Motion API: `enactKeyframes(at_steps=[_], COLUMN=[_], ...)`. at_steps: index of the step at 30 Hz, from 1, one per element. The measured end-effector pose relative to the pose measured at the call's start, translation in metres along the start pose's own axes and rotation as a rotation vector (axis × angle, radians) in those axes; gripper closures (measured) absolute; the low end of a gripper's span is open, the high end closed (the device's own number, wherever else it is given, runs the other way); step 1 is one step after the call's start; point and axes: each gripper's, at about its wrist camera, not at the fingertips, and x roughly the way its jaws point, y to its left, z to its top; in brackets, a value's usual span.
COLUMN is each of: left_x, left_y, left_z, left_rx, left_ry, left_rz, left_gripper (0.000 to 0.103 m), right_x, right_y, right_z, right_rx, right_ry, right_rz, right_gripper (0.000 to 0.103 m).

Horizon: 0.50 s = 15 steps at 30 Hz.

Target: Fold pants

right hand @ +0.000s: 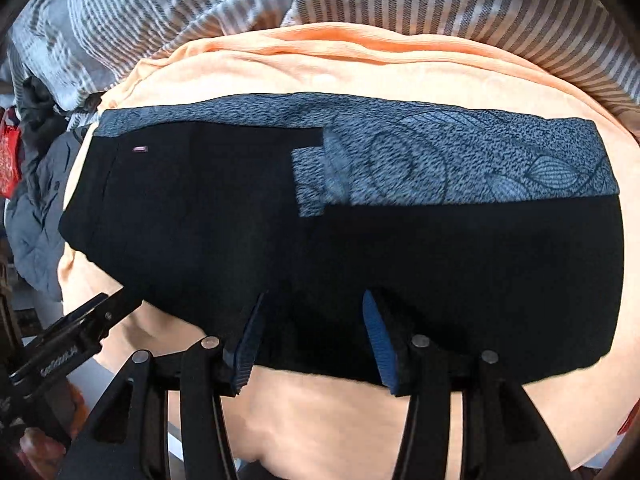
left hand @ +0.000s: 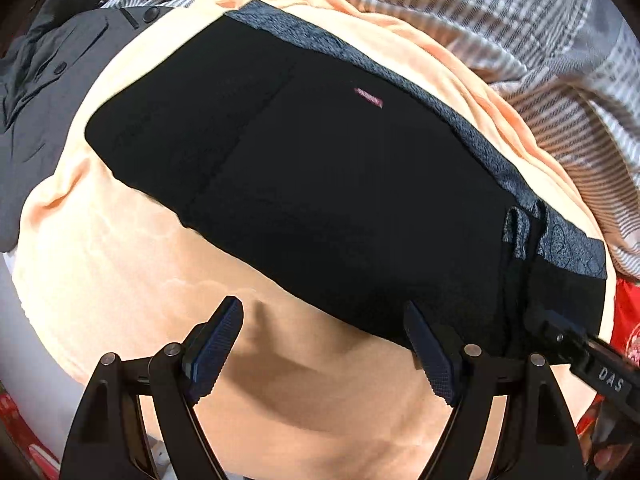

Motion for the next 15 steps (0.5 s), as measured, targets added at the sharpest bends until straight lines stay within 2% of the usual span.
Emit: enactKeyframes(at_steps=[11, 15], left_x=[-0.008, -0.016], left_y=[0.028, 0.052], left_z=[0.012, 0.017], left_rx=[-0.039, -0.105], left_ry=[-0.018, -0.061], left_rz=[-0.022, -0.080], left_gripper=[0.020, 0.020], right_x=[0.003, 0.015], right_y=[0.053, 0.072], right_z=[-0.002, 0.000], right_rx=[-0.076, -0.098], right_ry=[0.010, 0.035], right_rz=[-0.004, 0.001], right_gripper=[0.045, 0.042])
